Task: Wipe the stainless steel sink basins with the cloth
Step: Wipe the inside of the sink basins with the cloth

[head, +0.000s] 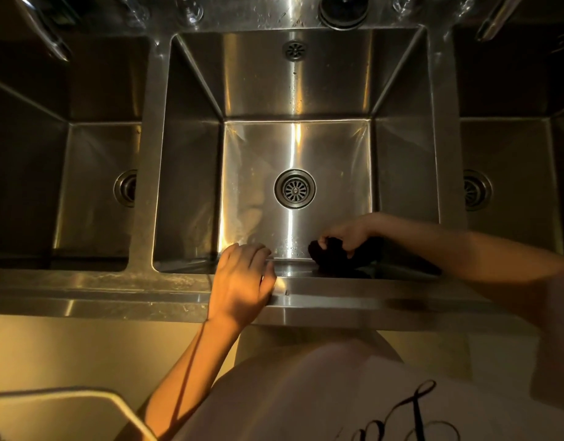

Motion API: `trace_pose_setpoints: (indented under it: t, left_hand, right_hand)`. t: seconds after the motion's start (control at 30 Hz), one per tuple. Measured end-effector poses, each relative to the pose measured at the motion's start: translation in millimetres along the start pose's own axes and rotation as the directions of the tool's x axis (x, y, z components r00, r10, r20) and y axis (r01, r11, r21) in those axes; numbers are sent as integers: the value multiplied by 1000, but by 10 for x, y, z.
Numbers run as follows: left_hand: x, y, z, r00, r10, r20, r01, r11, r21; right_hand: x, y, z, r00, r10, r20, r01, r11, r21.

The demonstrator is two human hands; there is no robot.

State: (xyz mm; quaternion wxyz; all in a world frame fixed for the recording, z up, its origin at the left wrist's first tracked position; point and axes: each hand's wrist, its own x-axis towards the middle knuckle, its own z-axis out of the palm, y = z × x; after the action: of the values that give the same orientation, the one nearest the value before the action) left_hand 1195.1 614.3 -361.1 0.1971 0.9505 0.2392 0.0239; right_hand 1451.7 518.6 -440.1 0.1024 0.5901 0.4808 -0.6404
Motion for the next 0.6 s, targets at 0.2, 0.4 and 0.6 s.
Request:
trace_pose_setpoints:
  t: [0.2, 0.4, 0.6]
  left_hand:
    - [-10, -3, 2, 995, 100, -22, -99, 995, 14]
    - [1, -12, 3, 994, 92, -60, -90, 996, 27]
    - [-4, -21, 17, 997, 56, -48, -56, 998, 7]
  right_hand:
    - [691, 459, 207, 988, 116, -102, -131, 979, -158]
    - [688, 308, 180, 975, 174, -140, -199, 961, -192]
    - [590, 306, 202, 967, 231, -110, -248, 950, -190]
